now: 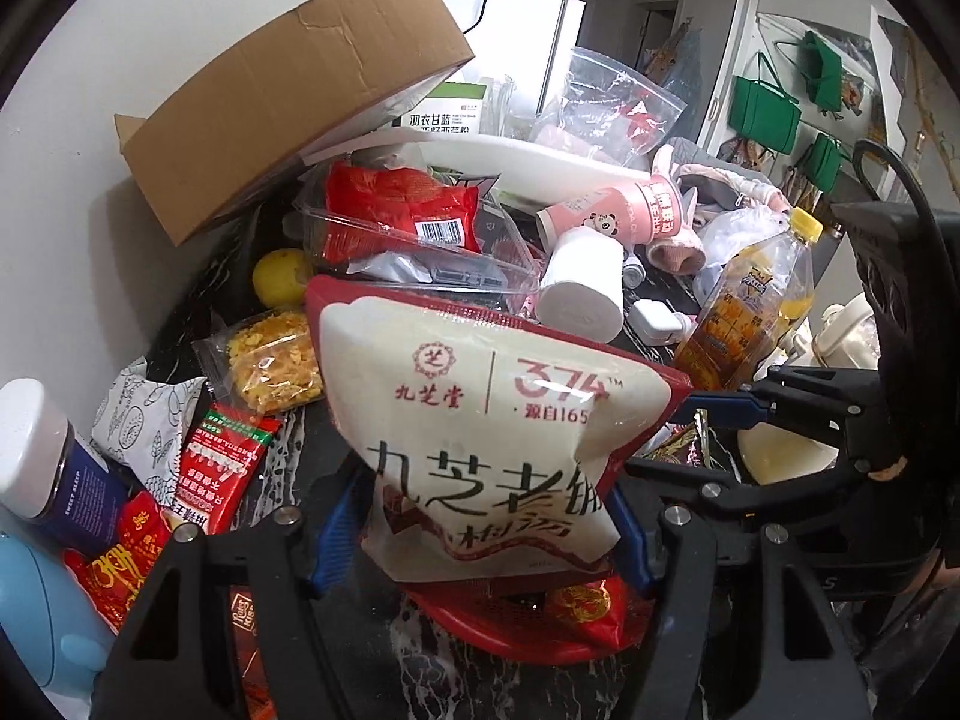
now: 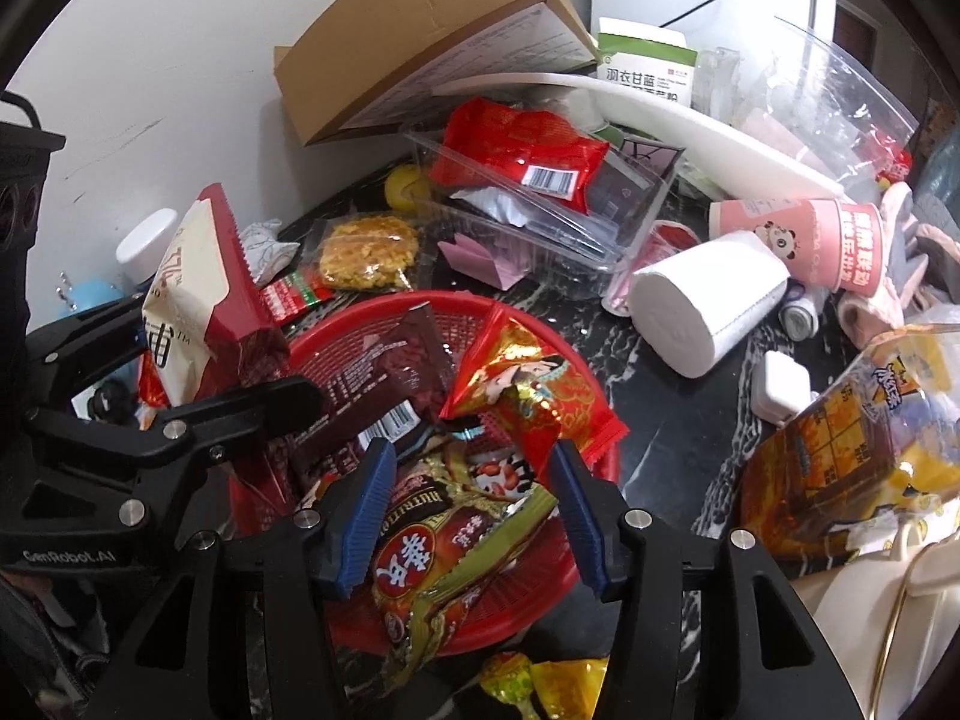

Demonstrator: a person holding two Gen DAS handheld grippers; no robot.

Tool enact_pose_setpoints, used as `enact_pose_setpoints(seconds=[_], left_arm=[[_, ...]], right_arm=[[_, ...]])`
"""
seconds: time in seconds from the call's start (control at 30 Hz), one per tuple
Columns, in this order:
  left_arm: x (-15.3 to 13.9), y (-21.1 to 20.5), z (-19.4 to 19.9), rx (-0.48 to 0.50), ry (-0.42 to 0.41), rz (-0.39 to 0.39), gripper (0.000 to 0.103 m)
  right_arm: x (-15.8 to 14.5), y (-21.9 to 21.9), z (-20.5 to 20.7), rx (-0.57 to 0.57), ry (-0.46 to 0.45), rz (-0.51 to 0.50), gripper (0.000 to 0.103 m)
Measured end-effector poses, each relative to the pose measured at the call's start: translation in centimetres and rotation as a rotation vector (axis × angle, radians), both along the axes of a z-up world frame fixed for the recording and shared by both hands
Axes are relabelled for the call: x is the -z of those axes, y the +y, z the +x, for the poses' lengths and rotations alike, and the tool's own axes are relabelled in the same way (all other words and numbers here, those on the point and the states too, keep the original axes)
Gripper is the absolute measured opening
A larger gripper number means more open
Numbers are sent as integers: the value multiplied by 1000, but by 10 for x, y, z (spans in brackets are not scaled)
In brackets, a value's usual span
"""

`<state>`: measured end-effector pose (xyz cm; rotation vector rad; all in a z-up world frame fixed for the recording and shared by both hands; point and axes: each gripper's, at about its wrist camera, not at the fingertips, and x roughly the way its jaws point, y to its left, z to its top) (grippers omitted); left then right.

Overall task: Organize snacks
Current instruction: 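Open both tools to drop the white bag and red-gold candy into the basket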

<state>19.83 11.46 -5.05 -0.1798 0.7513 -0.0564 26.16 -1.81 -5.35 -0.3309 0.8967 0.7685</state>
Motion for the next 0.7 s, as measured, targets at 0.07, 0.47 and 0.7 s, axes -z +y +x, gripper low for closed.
enact_pose_setpoints(seconds=[0.07, 0.47, 0.7], left_arm=[[-2, 1, -1, -1, -2, -2, 68], [8, -11, 12, 19, 65, 33, 68], [12, -17, 12, 10, 80, 55, 81]], right_arm=[[-1, -2, -1, -4, 7, 9, 53], [-13, -19, -12, 33, -28, 12, 53], [-22, -29, -21, 51, -53, 16, 53]])
